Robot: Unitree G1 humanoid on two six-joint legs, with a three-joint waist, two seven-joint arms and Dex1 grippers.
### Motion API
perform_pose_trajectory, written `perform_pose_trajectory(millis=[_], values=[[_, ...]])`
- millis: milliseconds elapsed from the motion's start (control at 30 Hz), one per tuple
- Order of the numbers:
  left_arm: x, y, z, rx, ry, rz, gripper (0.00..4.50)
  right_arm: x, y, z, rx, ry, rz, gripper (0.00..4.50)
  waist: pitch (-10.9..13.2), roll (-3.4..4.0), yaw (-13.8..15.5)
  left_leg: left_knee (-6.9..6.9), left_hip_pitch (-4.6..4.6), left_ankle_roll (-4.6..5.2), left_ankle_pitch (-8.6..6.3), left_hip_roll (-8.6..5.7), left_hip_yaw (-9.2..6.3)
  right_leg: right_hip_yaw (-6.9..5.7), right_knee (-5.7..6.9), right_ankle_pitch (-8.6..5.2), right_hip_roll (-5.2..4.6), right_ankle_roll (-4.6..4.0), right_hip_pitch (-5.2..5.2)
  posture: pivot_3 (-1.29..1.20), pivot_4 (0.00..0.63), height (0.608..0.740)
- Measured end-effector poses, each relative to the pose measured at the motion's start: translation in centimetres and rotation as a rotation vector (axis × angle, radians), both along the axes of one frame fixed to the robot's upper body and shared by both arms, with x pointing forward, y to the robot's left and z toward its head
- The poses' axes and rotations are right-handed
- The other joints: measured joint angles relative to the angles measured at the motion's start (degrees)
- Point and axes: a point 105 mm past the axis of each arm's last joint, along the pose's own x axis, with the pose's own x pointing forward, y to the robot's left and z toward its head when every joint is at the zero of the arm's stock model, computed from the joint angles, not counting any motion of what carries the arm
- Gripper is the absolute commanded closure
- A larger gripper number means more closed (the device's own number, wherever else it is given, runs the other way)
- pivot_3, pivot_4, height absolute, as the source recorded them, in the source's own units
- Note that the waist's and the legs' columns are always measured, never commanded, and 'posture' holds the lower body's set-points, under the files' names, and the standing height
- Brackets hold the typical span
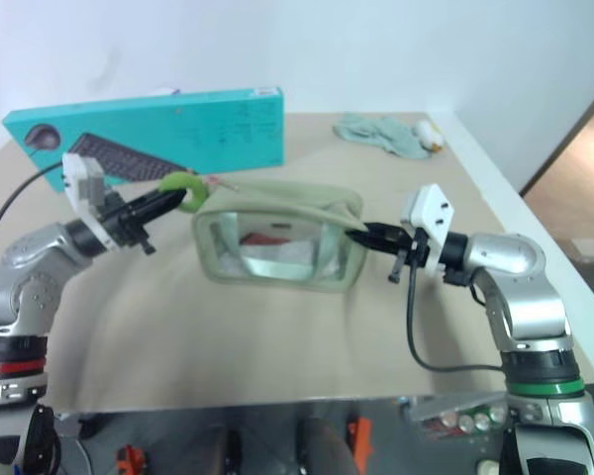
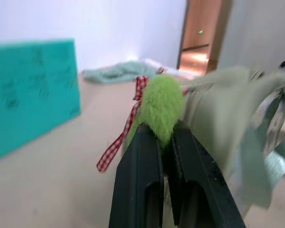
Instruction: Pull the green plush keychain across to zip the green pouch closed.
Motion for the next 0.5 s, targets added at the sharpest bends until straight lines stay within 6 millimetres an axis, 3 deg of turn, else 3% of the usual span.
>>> perform_pose_trajectory(millis=[233,333,500], values=[[-1.4,-4.2,3.4,0.071,-0.112,-0.216,4.39,0.1,-0.1,0.0,-0.003,0.004,-0.003,4.50,0.0,0.00,0.0,0.01,0.00,0.00,0.00,-0.08,-0.01,0.01,-0.01,0.00,-0.04,0.04,0.03,0.00,0.150,0.740],[-2.2,-6.3,3.3,0.122,-0.122,-0.332,4.39,0.2,-0.2,0.0,-0.003,0.005,-0.005,4.50,0.0,0.00,0.0,0.01,0.01,0.00,0.00,-0.09,-0.02,0.01,-0.01,0.00,-0.04,0.05,0.04,0.00,0.150,0.740],[-2.5,-7.8,3.3,0.164,-0.122,-0.421,4.39,0.2,-0.2,0.0,-0.002,0.008,-0.012,4.50,0.0,0.00,0.0,0.01,0.02,0.00,0.00,-0.09,-0.05,-0.01,0.00,0.00,-0.02,0.04,0.04,0.00,0.150,0.740]])
